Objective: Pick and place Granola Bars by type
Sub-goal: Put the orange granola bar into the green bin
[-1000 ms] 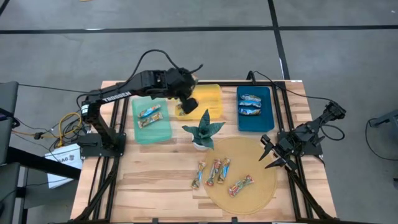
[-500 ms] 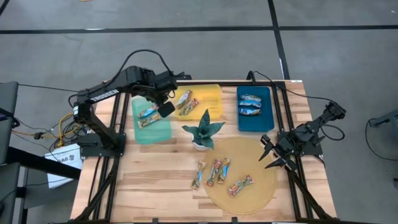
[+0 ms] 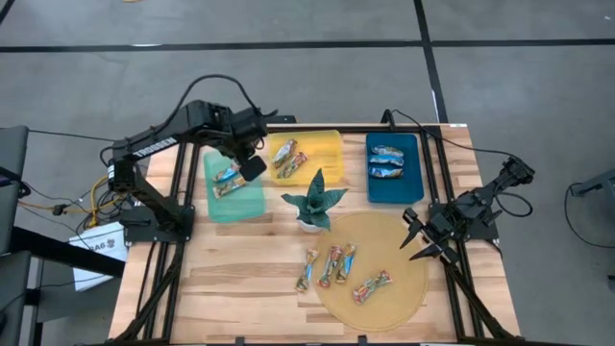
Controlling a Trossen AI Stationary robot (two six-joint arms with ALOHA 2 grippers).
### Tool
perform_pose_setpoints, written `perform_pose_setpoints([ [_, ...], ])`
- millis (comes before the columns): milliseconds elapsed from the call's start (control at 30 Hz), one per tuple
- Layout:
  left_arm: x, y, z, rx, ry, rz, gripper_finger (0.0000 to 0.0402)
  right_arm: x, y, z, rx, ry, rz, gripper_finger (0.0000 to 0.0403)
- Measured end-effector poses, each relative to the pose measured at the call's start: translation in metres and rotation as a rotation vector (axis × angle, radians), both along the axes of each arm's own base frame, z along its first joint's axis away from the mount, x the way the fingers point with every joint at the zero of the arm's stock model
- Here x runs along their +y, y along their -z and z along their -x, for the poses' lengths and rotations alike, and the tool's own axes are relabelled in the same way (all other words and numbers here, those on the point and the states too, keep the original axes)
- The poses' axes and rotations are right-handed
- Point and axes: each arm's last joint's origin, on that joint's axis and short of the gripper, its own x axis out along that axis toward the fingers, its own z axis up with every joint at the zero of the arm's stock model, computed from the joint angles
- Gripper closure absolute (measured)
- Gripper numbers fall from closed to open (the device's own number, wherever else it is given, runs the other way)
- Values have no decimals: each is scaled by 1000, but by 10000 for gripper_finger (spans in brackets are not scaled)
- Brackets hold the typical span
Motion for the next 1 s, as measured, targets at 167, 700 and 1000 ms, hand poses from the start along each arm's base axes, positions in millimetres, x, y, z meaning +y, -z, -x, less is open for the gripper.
perform_pose_setpoints([
  [167,1,8,-1,37,10,5,381,0,0,0,0,0,0,234],
  [700,-15,98,46,80,-46,205,381,0,0,0,0,0,0,234],
  [1000,-24,149,70,108,-42,290,382,0,0,0,0,0,0,234],
])
